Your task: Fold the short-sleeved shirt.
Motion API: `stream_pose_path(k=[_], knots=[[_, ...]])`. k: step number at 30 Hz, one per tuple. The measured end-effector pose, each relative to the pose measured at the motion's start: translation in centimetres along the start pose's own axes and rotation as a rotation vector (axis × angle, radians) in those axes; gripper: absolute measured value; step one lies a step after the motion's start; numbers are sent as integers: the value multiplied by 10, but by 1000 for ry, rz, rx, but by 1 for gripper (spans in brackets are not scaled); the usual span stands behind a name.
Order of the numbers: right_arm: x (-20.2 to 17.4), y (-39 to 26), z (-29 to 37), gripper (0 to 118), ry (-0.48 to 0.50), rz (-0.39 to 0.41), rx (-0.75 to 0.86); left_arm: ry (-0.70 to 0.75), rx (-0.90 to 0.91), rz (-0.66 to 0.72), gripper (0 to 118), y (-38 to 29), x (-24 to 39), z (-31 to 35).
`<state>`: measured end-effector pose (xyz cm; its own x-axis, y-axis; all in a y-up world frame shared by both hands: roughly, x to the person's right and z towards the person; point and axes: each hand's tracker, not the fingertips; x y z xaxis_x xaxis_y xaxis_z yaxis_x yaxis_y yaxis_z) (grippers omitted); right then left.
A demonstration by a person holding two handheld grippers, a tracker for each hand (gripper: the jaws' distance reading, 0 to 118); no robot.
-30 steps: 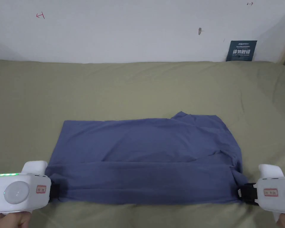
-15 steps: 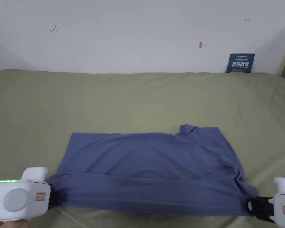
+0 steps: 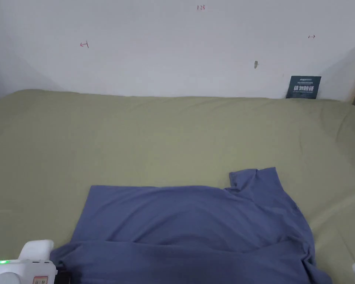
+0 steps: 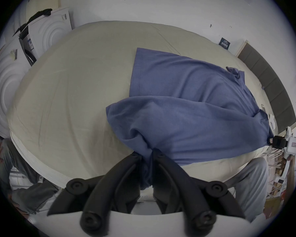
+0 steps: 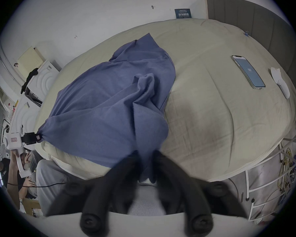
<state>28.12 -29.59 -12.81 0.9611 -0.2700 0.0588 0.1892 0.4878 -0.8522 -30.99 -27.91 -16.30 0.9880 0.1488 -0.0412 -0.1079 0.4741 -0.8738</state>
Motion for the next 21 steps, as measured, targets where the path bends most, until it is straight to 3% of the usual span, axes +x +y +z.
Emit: stream_pose_path(k=[1,2,3,4,8,11,12,13,14,15,16,21], knots=[[-1,2,2,102,-16,-5,-3,5,-9,14,77,0,0,1],[0,4,3,118,-27,-3,-8,16,-23,15,108,1,-3,2],[0,5,7,117,-15,2,-1,28,-34,14,118,2,-6,2],[0,9,16,117,-6,15,76,40,-24,16,118,2,-9,7],[-10,42,25,116,-29,59,94,32,61,46,118,34,-19,22],[-32,76,21,98,-32,89,142,82,135,18,100,69,-15,21],[-37,87,18,98,-38,98,168,84,157,9,100,83,-14,18],[-41,100,11,73,-31,99,177,80,151,7,80,97,-11,8],[-44,115,0,20,-29,103,165,84,151,14,45,113,-10,-3],[-48,125,-11,3,-47,111,170,94,158,15,19,126,-9,-14],[-50,137,-22,2,-60,113,165,104,154,9,1,142,-8,-27],[-49,183,-79,2,-115,166,118,115,115,3,3,194,-5,-90]])
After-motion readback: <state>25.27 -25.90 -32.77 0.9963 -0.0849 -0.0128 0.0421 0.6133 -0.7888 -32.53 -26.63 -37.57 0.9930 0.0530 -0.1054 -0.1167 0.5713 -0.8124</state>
